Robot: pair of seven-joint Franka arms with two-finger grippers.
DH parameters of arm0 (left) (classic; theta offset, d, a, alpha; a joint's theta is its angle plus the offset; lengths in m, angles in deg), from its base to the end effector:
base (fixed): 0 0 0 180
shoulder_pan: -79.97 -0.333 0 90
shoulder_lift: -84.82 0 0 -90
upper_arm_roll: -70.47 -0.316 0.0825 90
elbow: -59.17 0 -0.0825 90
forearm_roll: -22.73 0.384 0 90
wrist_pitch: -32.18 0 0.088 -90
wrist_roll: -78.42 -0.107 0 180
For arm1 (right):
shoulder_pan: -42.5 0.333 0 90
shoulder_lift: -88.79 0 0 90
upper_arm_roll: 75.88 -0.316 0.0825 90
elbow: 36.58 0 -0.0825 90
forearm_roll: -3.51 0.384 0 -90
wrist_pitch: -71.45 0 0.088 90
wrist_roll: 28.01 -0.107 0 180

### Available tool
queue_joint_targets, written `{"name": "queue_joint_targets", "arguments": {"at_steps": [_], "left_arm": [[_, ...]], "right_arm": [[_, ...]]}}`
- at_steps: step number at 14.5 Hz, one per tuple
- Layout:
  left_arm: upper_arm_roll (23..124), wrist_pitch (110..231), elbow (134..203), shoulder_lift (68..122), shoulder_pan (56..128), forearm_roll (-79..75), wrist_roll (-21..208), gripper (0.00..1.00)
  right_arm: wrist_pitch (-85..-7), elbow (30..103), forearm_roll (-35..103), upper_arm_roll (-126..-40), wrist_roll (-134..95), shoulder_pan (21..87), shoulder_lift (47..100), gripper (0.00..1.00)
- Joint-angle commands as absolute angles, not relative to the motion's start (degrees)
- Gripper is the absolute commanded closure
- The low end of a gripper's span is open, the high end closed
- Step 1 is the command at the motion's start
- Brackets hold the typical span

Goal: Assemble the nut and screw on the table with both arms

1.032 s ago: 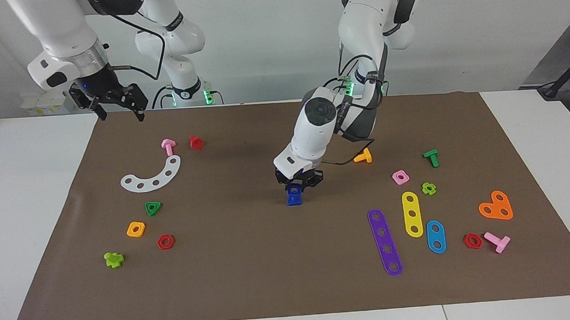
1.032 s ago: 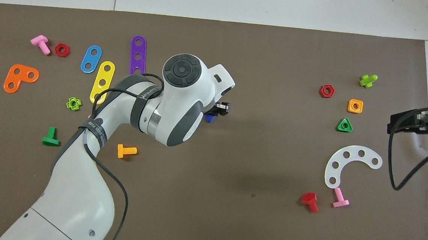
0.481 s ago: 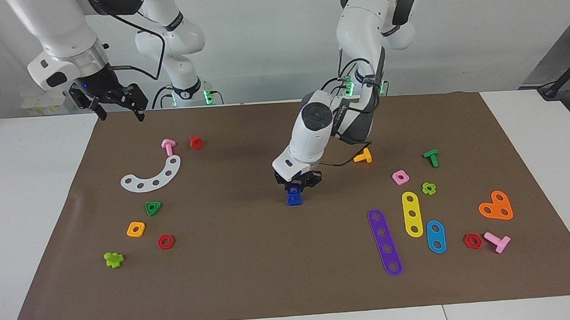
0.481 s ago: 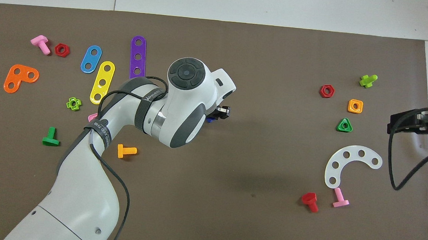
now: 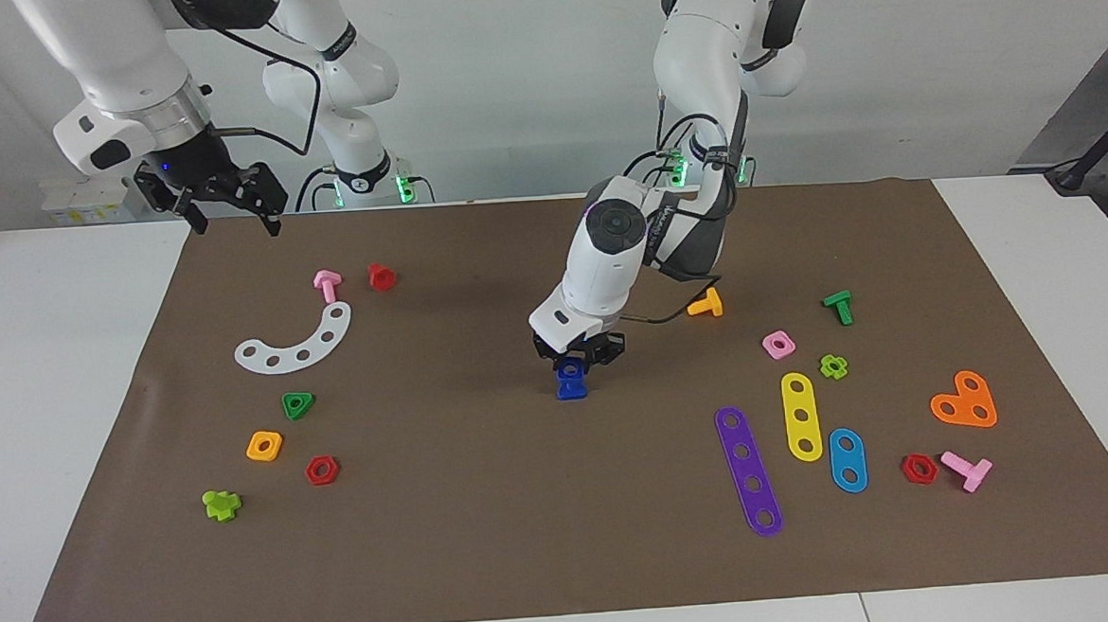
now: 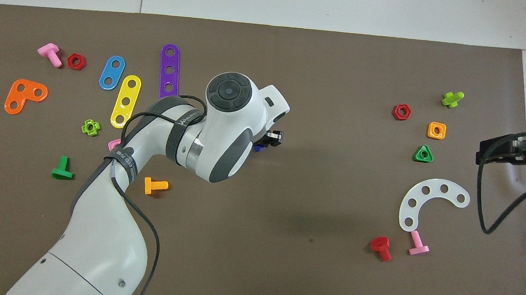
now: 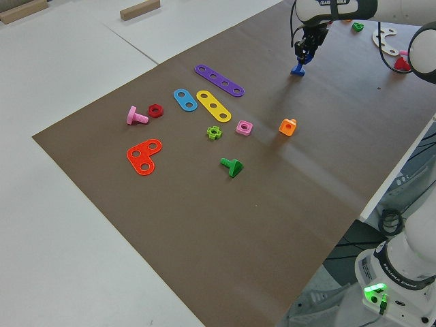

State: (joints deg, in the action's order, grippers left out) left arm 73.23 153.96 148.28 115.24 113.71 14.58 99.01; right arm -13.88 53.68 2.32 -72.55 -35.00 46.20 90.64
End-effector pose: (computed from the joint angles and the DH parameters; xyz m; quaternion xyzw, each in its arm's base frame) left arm 0.5605 -0.4165 0.3437 0.9922 -0.0985 -0.0177 0.0737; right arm 0.5360 0.0006 0.6330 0.9979 -0.0582 -0.0262 0.0111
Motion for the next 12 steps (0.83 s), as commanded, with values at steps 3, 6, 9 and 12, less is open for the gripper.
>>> {"name": "queue_joint_targets", "arguments": {"at_steps": [3, 6, 9, 12], "left_arm": [[72.14, 156.37, 150.04, 116.19, 115.12, 14.12, 99.87, 0.92], [72.14, 157.34, 150.04, 116.72, 115.48, 14.12, 99.87, 0.88], [72.05, 157.42, 149.78, 116.98, 115.39, 14.99, 99.87, 0.25], [71.96, 156.73, 149.26, 116.98, 115.3, 15.18, 99.87, 0.0]], "right_arm": [[-13.63, 54.3, 2.89, -72.8, -33.46, 45.84, 91.42, 0.0], [-13.63, 54.39, 2.81, -72.8, -33.46, 45.84, 91.42, 0.0], [-13.63, 54.39, 2.81, -72.8, -33.46, 45.84, 91.42, 0.0], [-13.63, 54.3, 2.81, -72.8, -33.46, 45.84, 91.42, 0.0]]}}
